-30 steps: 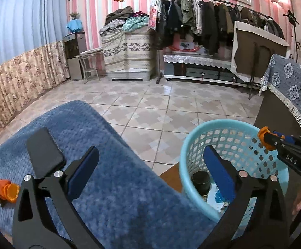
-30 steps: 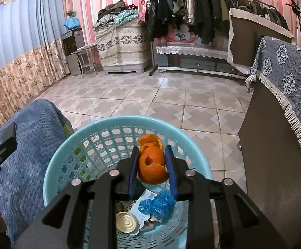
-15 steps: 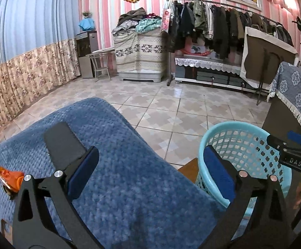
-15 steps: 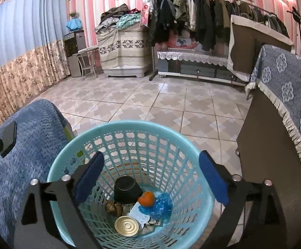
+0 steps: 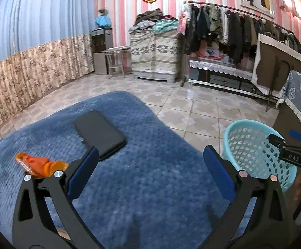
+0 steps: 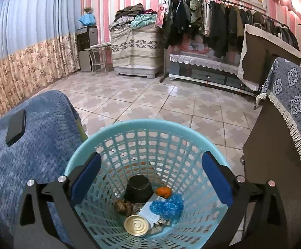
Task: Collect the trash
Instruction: 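Move both open tools back over the blanket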
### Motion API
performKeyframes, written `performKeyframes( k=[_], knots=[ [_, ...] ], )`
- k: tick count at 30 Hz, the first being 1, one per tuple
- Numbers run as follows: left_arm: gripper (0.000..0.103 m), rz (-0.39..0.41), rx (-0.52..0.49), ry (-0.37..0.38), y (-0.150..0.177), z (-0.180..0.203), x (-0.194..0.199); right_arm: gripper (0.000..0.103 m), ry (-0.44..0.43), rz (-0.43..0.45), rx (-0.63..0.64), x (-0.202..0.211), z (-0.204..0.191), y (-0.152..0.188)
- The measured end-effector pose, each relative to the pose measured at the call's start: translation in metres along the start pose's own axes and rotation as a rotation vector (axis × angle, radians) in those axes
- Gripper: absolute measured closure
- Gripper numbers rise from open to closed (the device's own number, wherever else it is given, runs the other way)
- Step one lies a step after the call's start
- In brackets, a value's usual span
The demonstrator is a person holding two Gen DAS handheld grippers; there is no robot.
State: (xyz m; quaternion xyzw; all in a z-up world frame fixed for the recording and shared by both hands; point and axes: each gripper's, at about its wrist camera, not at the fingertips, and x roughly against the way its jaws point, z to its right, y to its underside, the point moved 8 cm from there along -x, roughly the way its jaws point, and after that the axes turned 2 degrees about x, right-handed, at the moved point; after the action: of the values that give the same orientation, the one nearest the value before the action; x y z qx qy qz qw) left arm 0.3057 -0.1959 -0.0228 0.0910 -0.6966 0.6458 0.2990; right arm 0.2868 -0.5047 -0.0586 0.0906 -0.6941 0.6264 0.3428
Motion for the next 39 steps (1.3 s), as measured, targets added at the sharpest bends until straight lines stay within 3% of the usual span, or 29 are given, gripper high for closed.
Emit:
performKeyframes(
  k=[6, 9, 22, 31, 39],
  knots=[
    [0.005, 0.018, 0.017, -0.072, 0.007, -0.041, 0.02, 0.007, -0.022, 0.008, 0.036, 0.007, -0.022, 0.001],
    [0.005, 0.002, 0.055, -0.075, 0.016, -0.062, 0.027, 0.004, -0.057, 0.008, 0.076, 0.013, -0.039, 0.005],
    [0.005, -0.01, 0.173, -0.222, 0.053, -0.173, 0.053, 0.004, -0.209, -0.022, 0.158, 0.036, -0.124, 0.02],
    [0.005, -0.027, 0.237, -0.304, 0.074, -0.244, 0.064, 0.004, -0.339, -0.049, 0.301, 0.042, -0.226, 0.033],
    [0.005, -0.045, 0.261, -0.397, 0.09, -0.296, 0.074, 0.005, -0.472, -0.086, 0.342, 0.031, -0.314, 0.033]
  ],
)
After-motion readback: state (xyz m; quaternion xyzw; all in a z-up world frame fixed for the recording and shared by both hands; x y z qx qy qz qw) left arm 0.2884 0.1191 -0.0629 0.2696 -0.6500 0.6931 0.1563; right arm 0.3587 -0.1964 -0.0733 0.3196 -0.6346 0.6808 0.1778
